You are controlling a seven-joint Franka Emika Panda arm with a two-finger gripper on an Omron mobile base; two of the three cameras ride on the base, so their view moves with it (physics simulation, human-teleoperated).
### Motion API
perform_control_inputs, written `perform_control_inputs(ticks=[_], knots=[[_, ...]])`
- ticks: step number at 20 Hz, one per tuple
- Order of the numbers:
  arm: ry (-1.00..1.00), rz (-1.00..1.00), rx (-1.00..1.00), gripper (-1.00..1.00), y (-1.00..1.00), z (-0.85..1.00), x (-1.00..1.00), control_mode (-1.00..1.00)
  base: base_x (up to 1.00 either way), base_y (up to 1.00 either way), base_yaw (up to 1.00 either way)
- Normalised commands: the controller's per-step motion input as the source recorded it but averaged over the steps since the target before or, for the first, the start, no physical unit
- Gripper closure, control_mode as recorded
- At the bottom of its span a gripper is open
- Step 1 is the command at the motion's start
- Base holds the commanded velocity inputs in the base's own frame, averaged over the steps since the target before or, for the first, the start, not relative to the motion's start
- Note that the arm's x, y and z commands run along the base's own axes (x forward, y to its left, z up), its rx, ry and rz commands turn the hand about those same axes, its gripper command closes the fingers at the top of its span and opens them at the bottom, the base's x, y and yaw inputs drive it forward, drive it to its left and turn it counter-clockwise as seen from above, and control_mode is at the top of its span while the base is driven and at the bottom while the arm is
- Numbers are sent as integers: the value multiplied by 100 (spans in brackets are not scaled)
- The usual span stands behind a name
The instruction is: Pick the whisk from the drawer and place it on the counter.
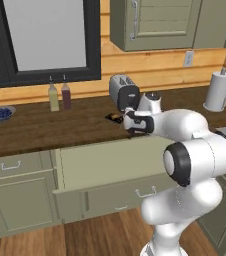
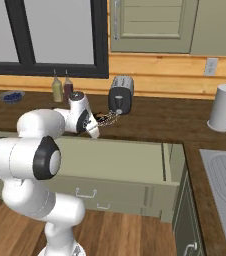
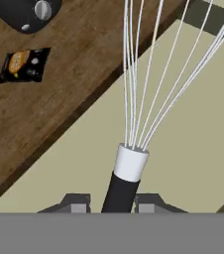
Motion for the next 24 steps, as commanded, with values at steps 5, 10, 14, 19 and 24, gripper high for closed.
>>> perform_control_inputs(ticks=[5, 10, 14, 19, 24], knots=[[-17, -5, 9, 100, 2, -33, 77, -100, 0, 0, 0], [7, 0, 0, 100, 0, 0, 92, -100, 0, 0, 0], [19, 0, 0, 100, 0, 1, 77, -100, 0, 0, 0], [4, 0, 0, 100, 0, -21, 66, -100, 0, 0, 0], [0, 0, 0, 100, 0, -51, 49, -100, 0, 0, 0]])
